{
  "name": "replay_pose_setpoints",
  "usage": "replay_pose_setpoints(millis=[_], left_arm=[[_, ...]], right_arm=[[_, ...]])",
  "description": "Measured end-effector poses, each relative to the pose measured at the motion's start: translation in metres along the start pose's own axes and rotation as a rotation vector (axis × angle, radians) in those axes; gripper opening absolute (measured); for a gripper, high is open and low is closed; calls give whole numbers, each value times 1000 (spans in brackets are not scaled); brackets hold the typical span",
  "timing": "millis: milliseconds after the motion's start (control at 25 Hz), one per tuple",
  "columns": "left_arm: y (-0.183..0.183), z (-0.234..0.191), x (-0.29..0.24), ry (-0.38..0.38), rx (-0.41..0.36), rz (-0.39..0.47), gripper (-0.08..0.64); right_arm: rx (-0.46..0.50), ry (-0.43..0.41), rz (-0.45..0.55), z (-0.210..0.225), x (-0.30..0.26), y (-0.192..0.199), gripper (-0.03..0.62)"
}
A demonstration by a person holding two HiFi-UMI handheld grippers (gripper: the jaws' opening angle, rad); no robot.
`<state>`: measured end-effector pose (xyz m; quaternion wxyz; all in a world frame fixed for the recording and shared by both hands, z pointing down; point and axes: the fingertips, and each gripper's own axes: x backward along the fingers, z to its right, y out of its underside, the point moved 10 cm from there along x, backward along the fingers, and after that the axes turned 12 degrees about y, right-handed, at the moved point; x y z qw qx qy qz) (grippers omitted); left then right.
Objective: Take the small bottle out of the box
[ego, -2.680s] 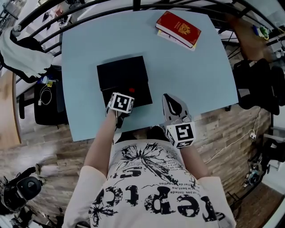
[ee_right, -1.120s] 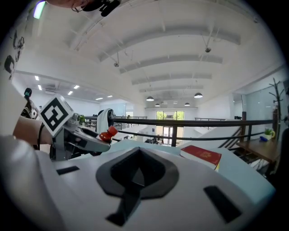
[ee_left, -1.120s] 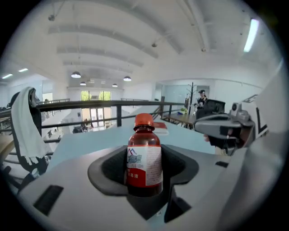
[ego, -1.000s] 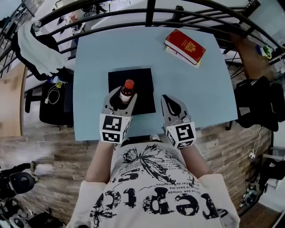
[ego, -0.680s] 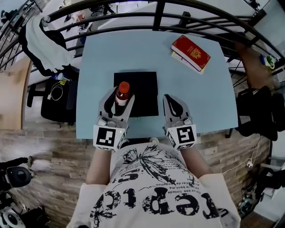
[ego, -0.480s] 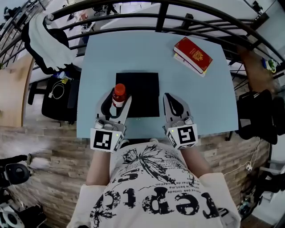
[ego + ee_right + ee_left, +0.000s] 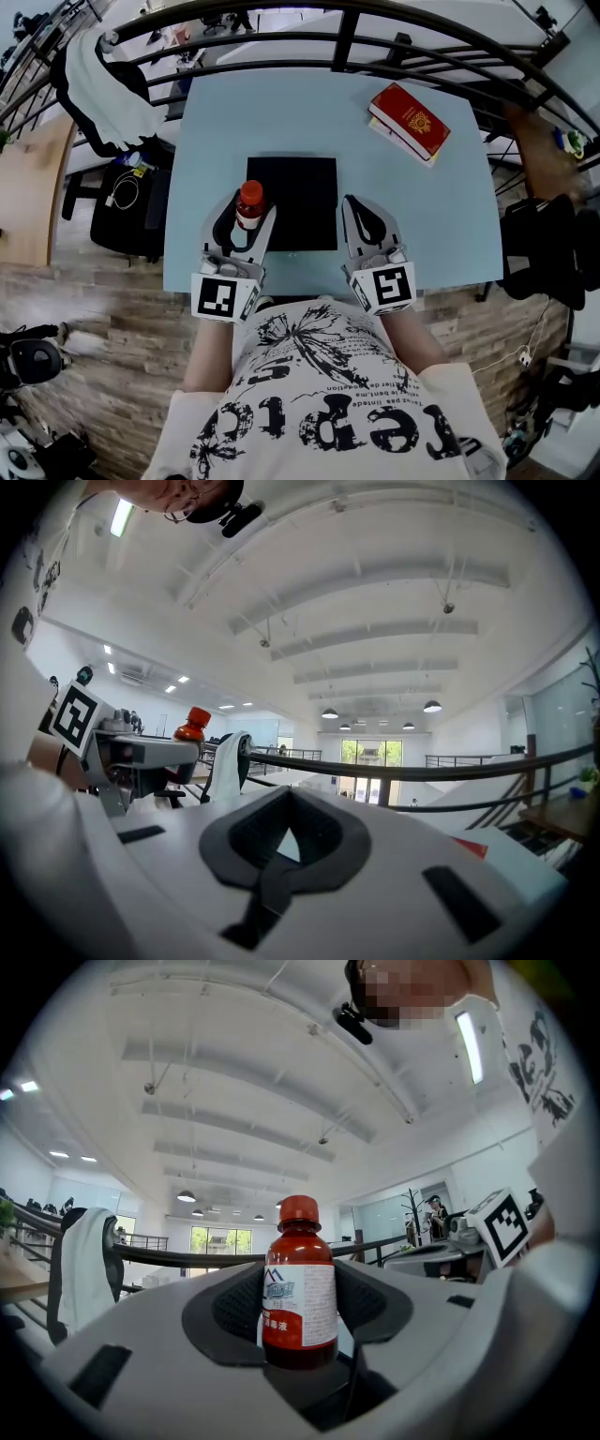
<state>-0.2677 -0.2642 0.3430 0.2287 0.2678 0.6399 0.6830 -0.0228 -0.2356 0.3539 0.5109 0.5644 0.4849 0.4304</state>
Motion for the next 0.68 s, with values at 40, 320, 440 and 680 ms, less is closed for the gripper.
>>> replay_pose_setpoints(millis=[40, 320, 440, 680], left_arm=[[1, 0, -1, -1, 4, -4, 232], [5, -3, -3, -5, 33, -20, 232], [6, -2, -4, 7, 39, -22, 232], [9, 0, -8, 12, 45, -24, 232]], right_arm=[[0, -3, 4, 0, 0, 0, 6], [26, 1, 24, -1, -2, -2, 8], [20, 5, 19, 0, -2, -1, 6], [36, -13, 17, 2, -3, -2, 6]])
